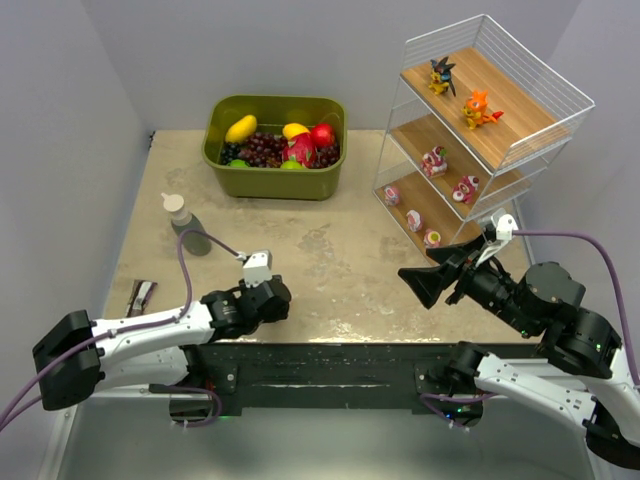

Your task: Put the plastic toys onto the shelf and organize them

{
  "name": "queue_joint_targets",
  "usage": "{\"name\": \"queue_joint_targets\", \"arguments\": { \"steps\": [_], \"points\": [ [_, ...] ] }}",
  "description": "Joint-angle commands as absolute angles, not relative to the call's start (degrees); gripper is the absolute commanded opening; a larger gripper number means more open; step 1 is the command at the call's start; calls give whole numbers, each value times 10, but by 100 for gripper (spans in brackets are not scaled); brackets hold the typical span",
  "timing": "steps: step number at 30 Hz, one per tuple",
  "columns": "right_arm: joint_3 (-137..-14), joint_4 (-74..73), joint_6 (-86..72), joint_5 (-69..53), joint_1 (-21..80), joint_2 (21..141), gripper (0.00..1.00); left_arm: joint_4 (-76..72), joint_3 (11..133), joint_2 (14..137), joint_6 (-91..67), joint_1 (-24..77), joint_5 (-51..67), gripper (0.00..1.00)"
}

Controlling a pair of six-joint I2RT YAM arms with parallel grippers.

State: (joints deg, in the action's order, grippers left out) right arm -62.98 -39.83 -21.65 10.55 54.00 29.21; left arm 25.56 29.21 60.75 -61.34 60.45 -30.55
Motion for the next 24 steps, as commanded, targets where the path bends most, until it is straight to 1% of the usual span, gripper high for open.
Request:
{"name": "queue_joint_targets", "arguments": {
  "steps": [1, 4, 7, 10, 13, 14, 16, 17, 19, 24],
  "points": [
    [-646, -398, -219, 111, 542, 293, 86, 201, 279, 611, -590, 606, -347, 53],
    [-651, -403, -218, 112, 542, 294, 86, 187, 272, 614, -586, 606, -364, 53],
    [-654, -407, -219, 113, 541, 294, 86, 174, 271, 619, -579, 606, -365, 50],
    [-656, -408, -219, 116, 541, 294, 86, 174, 273, 628, -579, 606, -365, 44],
    [-656, -410, -219, 117, 541, 294, 86, 175, 276, 631, -577, 606, -364, 34],
    [-656, -410, -219, 117, 542, 294, 86, 174, 277, 631, -576, 606, -364, 27],
    [-657, -410, -220, 119, 541, 294, 86, 174, 281, 628, -572, 606, -363, 19],
    [-657, -410, -219, 120, 541, 294, 86, 172, 283, 628, -570, 607, -362, 11],
    [-659, -412, -219, 120, 541, 294, 86, 170, 291, 627, -559, 606, -360, 1],
    [-665, -418, -217, 130, 541, 292, 86, 146, 328, 628, -503, 607, -359, 0]
  ]
}}
